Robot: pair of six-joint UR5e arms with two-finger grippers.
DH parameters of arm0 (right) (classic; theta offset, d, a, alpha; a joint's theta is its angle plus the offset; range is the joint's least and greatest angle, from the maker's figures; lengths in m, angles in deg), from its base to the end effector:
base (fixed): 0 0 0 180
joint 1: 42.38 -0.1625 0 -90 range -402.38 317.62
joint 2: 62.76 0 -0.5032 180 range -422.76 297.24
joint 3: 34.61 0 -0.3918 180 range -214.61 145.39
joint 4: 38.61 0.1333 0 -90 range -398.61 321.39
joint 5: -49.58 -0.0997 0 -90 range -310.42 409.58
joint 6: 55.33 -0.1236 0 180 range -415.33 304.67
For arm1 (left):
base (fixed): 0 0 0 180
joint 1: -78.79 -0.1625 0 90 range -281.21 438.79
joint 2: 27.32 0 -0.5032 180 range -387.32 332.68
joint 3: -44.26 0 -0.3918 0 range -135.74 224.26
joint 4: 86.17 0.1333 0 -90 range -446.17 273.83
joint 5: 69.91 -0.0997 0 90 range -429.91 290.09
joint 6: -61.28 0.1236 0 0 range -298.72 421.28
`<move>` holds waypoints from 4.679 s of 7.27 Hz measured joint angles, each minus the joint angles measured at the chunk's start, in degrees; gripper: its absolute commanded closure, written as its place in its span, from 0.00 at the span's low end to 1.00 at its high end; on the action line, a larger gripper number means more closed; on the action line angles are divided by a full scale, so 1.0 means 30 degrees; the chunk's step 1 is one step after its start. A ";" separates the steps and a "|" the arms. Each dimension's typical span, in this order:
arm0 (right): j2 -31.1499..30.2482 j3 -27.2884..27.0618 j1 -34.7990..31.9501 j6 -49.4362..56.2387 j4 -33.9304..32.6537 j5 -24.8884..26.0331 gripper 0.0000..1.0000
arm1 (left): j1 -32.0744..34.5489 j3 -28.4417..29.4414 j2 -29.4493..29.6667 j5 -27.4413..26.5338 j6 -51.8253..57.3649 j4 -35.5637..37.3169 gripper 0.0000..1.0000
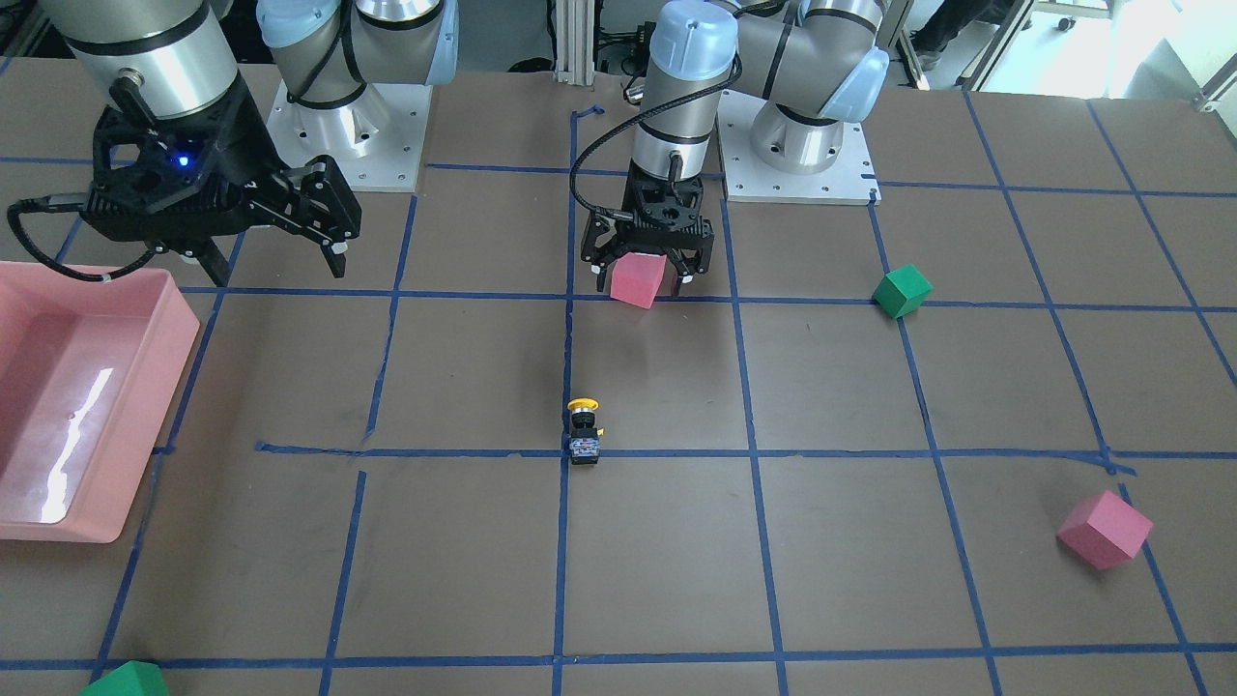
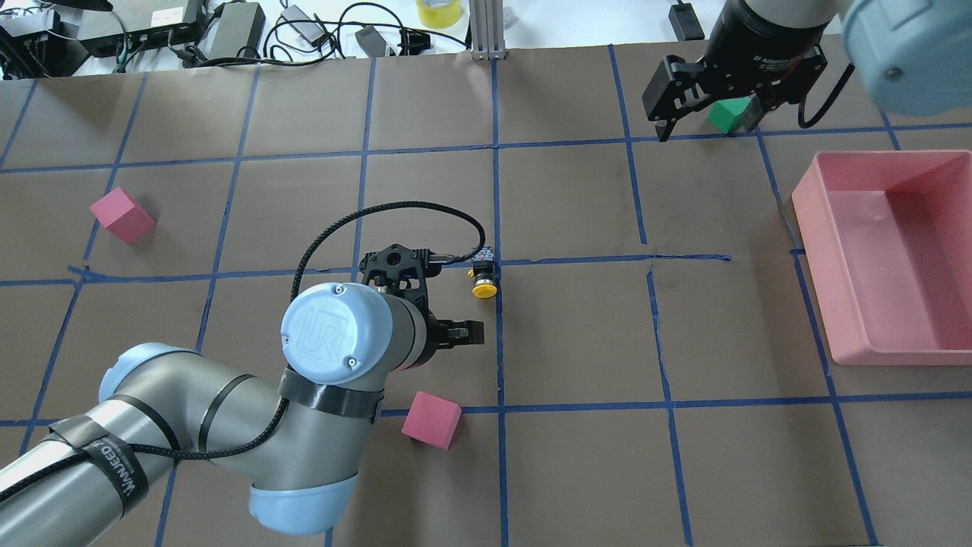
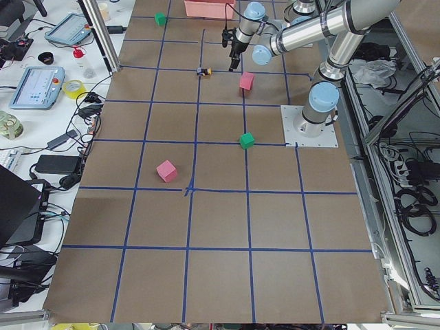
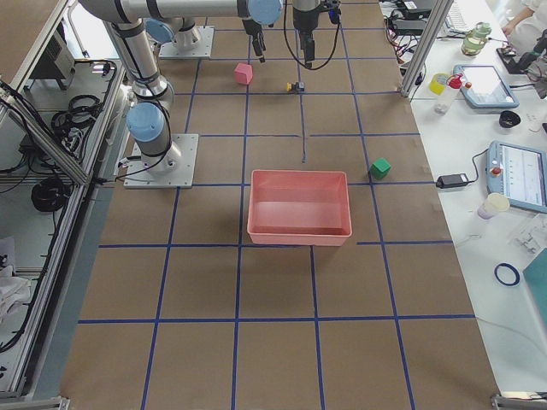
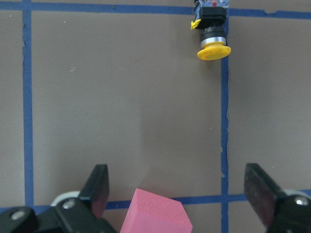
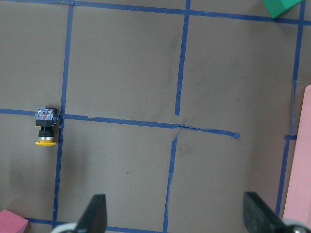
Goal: Align button upright
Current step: 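Move the left gripper over the lying button, then lower the left gripper and grasp the button by its yellow cap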
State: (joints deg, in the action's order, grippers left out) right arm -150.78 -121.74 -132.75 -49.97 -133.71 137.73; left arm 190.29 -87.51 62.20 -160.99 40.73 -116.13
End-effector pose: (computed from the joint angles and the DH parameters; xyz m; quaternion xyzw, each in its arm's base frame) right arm 0.1407 -0.5203 0.5590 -0.0508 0.9972 -0.0529 0.0138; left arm -0.2774 -0.3468 0.3222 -0.0066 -0.9866 0.1554 0.0498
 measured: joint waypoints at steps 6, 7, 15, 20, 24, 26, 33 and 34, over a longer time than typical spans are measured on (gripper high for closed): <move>0.0016 -0.0444 0.0066 0.0190 -0.0635 0.0002 0.00 | 0.1666 -0.0260 0.3360 -0.0979 -0.3121 0.5405 0.09; 0.0017 -0.0490 0.0066 0.0190 -0.0677 0.0002 0.00 | 0.1695 -0.0204 0.3898 -0.0958 -0.3990 0.5957 0.09; -0.0012 -0.0690 0.0068 0.0206 -0.0701 0.0002 0.00 | 0.2284 0.2215 0.7874 -0.1597 -0.6888 0.7377 0.16; -0.0007 -0.0699 0.0067 0.0250 -0.0701 0.0002 0.00 | 0.2325 0.3409 0.9026 -0.2488 -0.4336 0.7378 0.16; -0.0008 -0.0719 0.0067 0.0264 -0.0700 0.0010 0.00 | 0.2318 0.3781 0.9039 -0.2709 -0.3592 0.7344 0.17; 0.0012 -0.0719 0.0067 0.0264 -0.0701 0.0003 0.00 | 0.2325 0.3940 0.9374 -0.2912 -0.3157 0.7323 0.17; 0.0007 -0.0719 0.0067 0.0264 -0.0720 0.0003 0.00 | 0.2319 0.4828 0.9674 -0.2908 -0.1524 0.6231 1.00; 0.0007 -0.0719 0.0067 0.0271 -0.0726 0.0002 0.00 | 0.2317 0.4941 0.9613 -0.2952 -0.1078 0.5677 1.00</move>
State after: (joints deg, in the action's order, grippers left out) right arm -150.76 -123.90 -132.55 -49.16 -135.89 137.74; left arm 197.24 -72.68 91.03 -169.84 37.50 -99.10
